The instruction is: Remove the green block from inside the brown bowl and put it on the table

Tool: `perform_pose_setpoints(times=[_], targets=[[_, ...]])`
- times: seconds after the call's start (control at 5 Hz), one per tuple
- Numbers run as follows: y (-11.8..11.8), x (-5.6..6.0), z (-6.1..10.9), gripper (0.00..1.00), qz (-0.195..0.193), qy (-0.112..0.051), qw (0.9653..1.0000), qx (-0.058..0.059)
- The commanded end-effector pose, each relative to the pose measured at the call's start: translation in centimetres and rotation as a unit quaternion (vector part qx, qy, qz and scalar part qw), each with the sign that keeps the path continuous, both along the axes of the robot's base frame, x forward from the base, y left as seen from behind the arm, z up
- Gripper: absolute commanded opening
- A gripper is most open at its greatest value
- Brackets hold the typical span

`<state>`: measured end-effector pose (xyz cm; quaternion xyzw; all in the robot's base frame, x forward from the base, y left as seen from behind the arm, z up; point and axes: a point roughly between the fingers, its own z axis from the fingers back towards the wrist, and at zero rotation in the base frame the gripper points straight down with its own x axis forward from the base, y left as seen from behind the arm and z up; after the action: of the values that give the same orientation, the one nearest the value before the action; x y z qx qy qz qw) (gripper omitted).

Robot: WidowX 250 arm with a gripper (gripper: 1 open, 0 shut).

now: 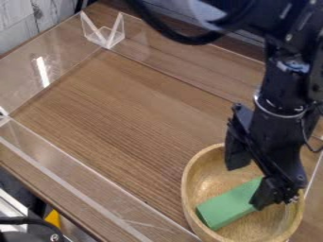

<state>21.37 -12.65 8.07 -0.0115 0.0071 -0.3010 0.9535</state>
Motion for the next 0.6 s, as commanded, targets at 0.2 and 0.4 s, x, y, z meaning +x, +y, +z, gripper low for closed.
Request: perform_pose_setpoints(times=[0.2,0.4], targets=[[-2.4,-0.2,0.3,1.0,-0.015,-0.01,0.9998,0.001],[-2.2,0.3,-0.5,1.0,-0.032,-0.011,0.9994,0.002]])
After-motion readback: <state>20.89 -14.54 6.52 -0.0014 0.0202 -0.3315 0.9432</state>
